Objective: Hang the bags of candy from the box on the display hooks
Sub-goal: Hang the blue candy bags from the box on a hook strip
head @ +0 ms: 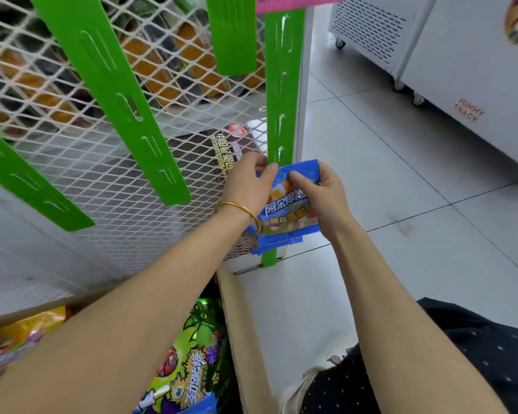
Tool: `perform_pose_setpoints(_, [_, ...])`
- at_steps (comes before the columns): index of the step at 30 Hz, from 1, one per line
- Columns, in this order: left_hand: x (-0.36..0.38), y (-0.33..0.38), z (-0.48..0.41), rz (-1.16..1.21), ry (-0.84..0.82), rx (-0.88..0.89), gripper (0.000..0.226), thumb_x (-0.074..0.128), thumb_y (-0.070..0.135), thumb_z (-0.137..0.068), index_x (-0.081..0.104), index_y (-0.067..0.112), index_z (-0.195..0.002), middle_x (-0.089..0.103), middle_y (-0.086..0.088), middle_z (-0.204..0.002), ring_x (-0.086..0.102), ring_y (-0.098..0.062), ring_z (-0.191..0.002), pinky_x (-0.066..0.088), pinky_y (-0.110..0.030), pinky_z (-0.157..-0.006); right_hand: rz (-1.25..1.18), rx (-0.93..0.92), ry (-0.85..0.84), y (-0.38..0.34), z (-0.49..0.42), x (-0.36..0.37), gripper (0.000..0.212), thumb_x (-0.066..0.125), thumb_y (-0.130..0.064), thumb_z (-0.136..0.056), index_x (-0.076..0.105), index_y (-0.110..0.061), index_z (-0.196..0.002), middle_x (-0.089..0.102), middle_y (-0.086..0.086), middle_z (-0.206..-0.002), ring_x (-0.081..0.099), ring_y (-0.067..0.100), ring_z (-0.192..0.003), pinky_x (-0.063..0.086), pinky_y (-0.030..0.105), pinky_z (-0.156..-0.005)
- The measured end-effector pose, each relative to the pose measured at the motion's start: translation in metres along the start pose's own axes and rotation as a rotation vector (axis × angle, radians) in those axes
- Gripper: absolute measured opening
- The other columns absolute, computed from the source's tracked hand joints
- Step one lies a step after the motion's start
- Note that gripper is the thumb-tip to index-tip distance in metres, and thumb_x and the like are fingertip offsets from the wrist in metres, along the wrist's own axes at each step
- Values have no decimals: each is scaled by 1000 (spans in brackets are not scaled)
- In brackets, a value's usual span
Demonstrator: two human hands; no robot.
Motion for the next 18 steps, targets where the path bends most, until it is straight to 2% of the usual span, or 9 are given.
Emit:
perform_pose_setpoints(1, [0, 0, -2, -40, -21, -3, 18, 52, 22, -93, 61, 7, -91, 58, -6, -81, 53, -16, -72, 38, -25, -67, 7, -9, 13, 2, 0, 1, 9, 66, -11, -84, 59, -17, -81, 65, 0, -73, 63, 15, -67, 54, 31, -66])
perform_pose_setpoints(3, [-1, 0, -6, -106, -66, -22, 35, 48, 28, -95, 46, 12, -63, 42, -3, -59, 37, -15, -53, 25, -29, -55, 4, -18, 35, 5, 0, 3, 10, 66, -12, -84, 59, -17, -80, 64, 2, -74, 63, 17, -70, 54, 35, -68])
perform_pose_setpoints(6, [-1, 6, -10, -184, -122, -79, 48, 42, 31, -97, 31, 13, -55, 31, -5, -54, 29, -17, -49, 21, -33, -52, 0, -35, 69, 8, 2, 5, 11, 67, -13, -84, 57, -17, -79, 62, 3, -74, 62, 19, -71, 54, 39, -71])
perform_pose_setpoints(9, [-2, 8, -11, -196, -199, -149, 47, 36, 33, -99, 33, 12, -57, 35, -5, -58, 33, -18, -53, 24, -30, -52, 47, -86, 118, 7, 3, 8, 15, 67, -15, -83, 56, -20, -74, 59, -4, -67, 57, 14, -66, 51, 36, -68])
perform_pose_setpoints(11, [-1, 7, -13, -134, -235, -189, 38, 35, 36, -99, 42, 13, -69, 45, -7, -72, 42, -19, -65, 31, -28, -64, 101, -112, 154, 5, 4, 11, 19, 66, -16, -83, 53, -22, -70, 56, -8, -63, 54, 11, -62, 49, 34, -66])
perform_pose_setpoints(13, [-2, 5, -14, -108, -254, -217, 33, 35, 38, -98, 47, 15, -78, 47, -7, -80, 45, -18, -73, 33, -30, -72, 145, -120, 177, 6, 5, 12, 21, 65, -16, -82, 52, -22, -67, 53, -10, -60, 51, 9, -59, 47, 33, -63])
perform_pose_setpoints(16, [-2, 3, -13, -96, -265, -239, 38, 34, 42, -98, 51, 10, -87, 55, -12, -90, 53, -24, -84, 42, -35, -78, 152, -84, 195, 10, 6, 12, 24, 65, -14, -80, 49, -19, -64, 50, -7, -57, 46, 11, -57, 43, 32, -61])
perform_pose_setpoints(18, [-2, 2, -12, -96, -263, -233, 41, 34, 43, -98, 54, 9, -88, 57, -13, -92, 55, -25, -87, 41, -33, -78, 135, -60, 198, 15, 6, 12, 25, 66, -14, -80, 48, -19, -62, 50, -6, -57, 46, 12, -57, 43, 32, -61])
Point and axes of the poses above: each hand's wrist, its own z-axis away from the middle knuckle, its own x-axis out of the palm, y = z × x, the point moved 2 cm from there along -z, towards the middle knuckle
